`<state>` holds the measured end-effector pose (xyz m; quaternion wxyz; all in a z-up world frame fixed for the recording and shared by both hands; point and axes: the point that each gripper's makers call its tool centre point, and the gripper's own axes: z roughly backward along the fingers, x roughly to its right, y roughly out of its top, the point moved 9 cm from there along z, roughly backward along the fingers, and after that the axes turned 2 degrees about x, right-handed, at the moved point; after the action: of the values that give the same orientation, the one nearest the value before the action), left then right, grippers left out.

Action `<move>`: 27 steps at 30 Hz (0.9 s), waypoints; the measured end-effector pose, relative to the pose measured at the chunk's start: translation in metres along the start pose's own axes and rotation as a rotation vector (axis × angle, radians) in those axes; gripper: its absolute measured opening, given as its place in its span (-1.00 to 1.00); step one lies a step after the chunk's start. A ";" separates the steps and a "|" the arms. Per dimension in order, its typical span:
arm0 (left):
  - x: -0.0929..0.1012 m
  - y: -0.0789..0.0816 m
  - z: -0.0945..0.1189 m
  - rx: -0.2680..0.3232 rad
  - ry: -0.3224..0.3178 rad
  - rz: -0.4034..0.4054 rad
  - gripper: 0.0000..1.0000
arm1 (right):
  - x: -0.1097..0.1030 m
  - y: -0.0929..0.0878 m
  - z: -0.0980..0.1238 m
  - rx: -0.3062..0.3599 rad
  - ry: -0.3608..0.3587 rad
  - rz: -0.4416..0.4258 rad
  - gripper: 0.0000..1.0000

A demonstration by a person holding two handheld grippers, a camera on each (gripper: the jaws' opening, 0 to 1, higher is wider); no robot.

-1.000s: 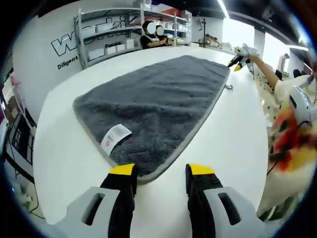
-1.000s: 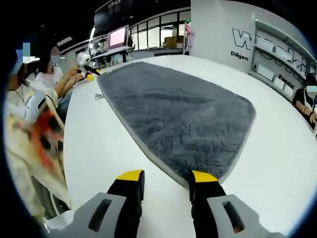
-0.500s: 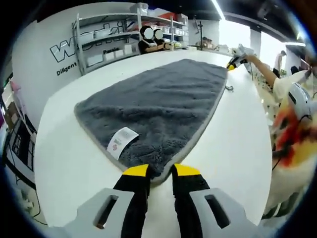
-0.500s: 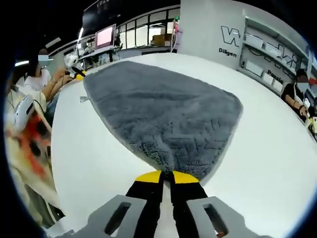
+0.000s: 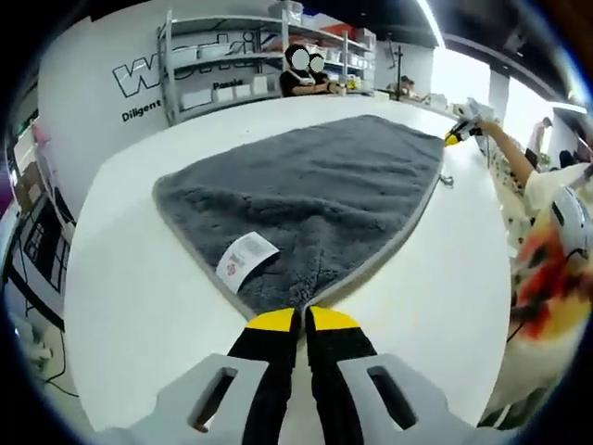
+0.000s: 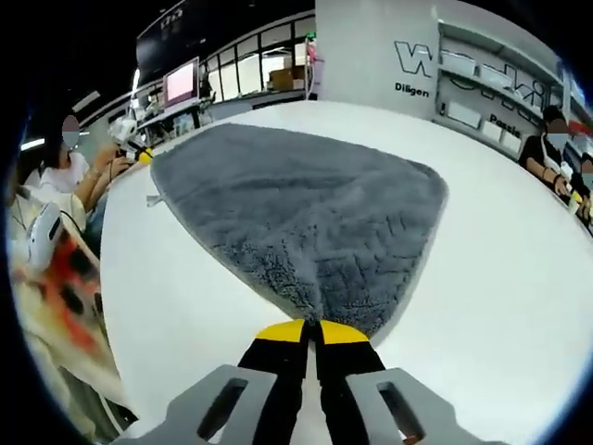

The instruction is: Fold the towel on the table until its edges align and the towel forms a compact rectangular stack.

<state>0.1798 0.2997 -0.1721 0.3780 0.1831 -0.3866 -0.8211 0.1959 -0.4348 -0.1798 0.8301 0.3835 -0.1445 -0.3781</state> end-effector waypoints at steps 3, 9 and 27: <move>0.002 0.000 0.005 0.001 0.003 0.012 -0.93 | -0.002 -0.002 0.003 0.008 0.000 -0.028 -1.00; 0.009 -0.006 0.008 -0.048 -0.004 0.006 -0.93 | -0.007 -0.008 0.009 0.017 0.026 -0.054 -1.00; 0.027 -0.021 0.030 -0.104 -0.039 0.014 -0.93 | -0.025 -0.026 0.034 0.029 0.066 -0.071 -1.00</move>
<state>0.1348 0.3023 -0.1697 0.3851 0.1445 -0.3520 -0.8408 0.1473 -0.4450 -0.1755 0.8148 0.4127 -0.1091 -0.3922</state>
